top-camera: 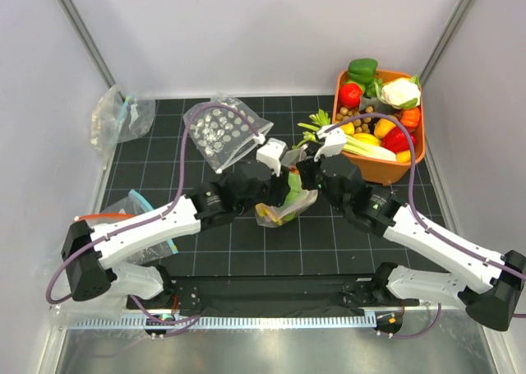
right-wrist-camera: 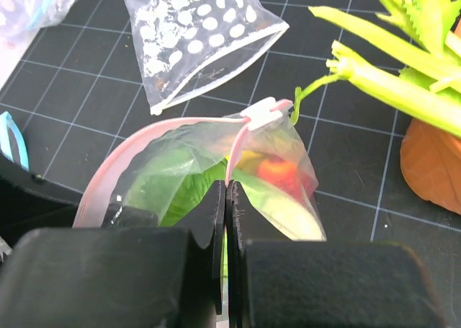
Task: Place the food in the zip-top bag and seal the zipper
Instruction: Adjust the zipper food storage bag at the center of the board.
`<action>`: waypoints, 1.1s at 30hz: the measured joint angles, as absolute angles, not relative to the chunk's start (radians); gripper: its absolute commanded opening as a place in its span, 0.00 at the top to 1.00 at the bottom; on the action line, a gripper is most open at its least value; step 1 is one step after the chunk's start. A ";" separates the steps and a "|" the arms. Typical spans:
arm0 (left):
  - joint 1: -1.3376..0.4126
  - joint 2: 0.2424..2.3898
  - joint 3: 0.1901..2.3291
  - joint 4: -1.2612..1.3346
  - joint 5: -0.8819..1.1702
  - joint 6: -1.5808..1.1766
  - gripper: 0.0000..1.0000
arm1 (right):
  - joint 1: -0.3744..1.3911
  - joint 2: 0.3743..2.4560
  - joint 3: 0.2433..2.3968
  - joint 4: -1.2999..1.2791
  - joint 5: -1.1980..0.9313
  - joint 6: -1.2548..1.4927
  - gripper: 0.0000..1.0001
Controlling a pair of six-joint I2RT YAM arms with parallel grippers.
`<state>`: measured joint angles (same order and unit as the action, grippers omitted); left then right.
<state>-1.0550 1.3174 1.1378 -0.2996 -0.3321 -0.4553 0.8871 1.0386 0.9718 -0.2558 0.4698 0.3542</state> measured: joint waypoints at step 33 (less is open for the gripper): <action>-0.957 1.231 1.031 -0.187 -0.237 -0.522 0.99 | 0.878 1.070 0.898 -0.069 0.270 0.242 0.99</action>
